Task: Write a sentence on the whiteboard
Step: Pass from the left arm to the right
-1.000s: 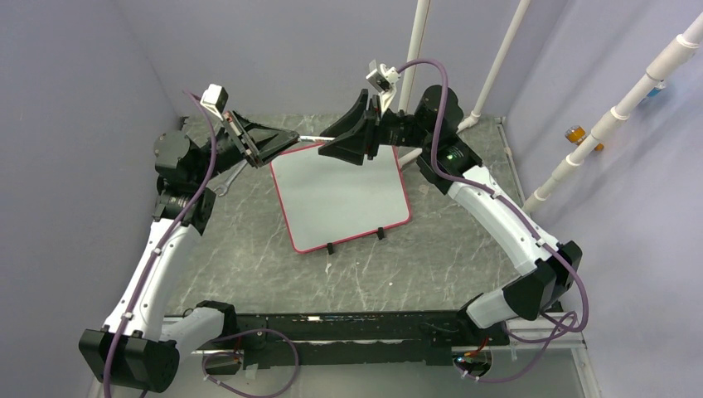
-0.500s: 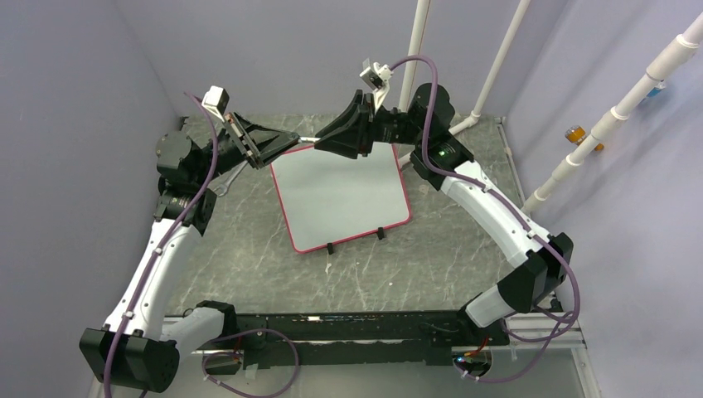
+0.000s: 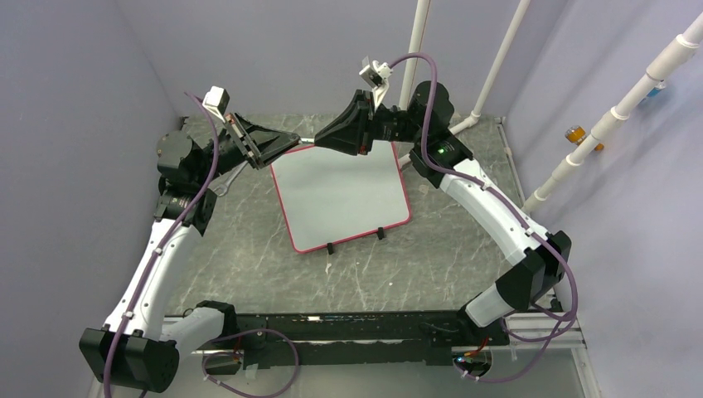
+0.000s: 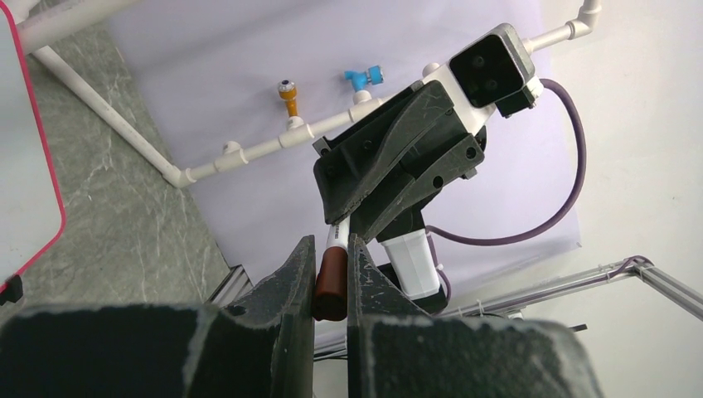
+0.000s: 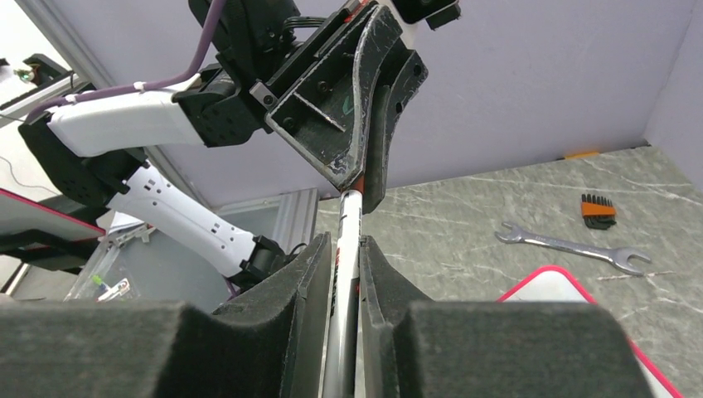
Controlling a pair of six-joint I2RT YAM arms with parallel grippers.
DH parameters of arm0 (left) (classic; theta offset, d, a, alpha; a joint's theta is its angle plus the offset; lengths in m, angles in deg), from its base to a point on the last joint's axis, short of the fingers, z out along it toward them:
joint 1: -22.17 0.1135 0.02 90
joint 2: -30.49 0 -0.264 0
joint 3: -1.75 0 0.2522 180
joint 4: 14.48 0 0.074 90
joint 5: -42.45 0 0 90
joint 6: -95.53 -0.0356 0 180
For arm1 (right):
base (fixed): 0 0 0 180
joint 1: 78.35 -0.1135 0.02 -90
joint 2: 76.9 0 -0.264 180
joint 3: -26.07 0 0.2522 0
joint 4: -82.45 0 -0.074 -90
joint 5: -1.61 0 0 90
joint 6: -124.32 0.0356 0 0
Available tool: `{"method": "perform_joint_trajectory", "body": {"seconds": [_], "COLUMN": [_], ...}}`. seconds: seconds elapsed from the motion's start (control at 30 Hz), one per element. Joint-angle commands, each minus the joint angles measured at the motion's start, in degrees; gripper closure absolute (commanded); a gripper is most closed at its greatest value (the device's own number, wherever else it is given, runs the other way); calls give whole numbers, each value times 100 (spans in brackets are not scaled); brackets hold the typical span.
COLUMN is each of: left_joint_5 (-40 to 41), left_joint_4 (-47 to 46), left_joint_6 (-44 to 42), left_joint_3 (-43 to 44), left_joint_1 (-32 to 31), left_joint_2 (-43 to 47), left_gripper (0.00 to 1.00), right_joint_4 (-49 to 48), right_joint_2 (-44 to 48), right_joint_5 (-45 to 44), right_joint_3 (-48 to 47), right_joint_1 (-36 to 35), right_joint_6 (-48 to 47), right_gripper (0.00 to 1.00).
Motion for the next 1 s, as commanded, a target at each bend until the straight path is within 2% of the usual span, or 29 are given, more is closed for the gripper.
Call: {"method": "perform_joint_trajectory", "body": {"seconds": [0.0, 0.13, 0.3, 0.5, 0.73, 0.97], "left_joint_5": [120, 155, 263, 415, 390, 376], "left_joint_4": [-164, -134, 20, 221, 8, -233], "left_joint_6": [-94, -137, -270, -434, -304, -176], "left_joint_3": [72, 106, 196, 230, 157, 85], "left_joint_1": [16, 16, 26, 70, 200, 262], "left_joint_2": [16, 12, 51, 155, 217, 242], "left_gripper": [100, 100, 100, 100, 100, 100], "right_joint_4": [-230, -169, -113, -218, -290, -363], "right_joint_2": [3, -7, -20, -9, -44, -77], "right_joint_5": [182, 223, 274, 305, 372, 410], "right_joint_3": [-270, -281, -298, -264, -267, -275], "right_joint_1": [9, 5, 10, 14, 6, 12], "right_joint_6": [33, 27, 19, 126, 207, 272], "right_gripper": [79, 84, 83, 77, 76, 68]}}
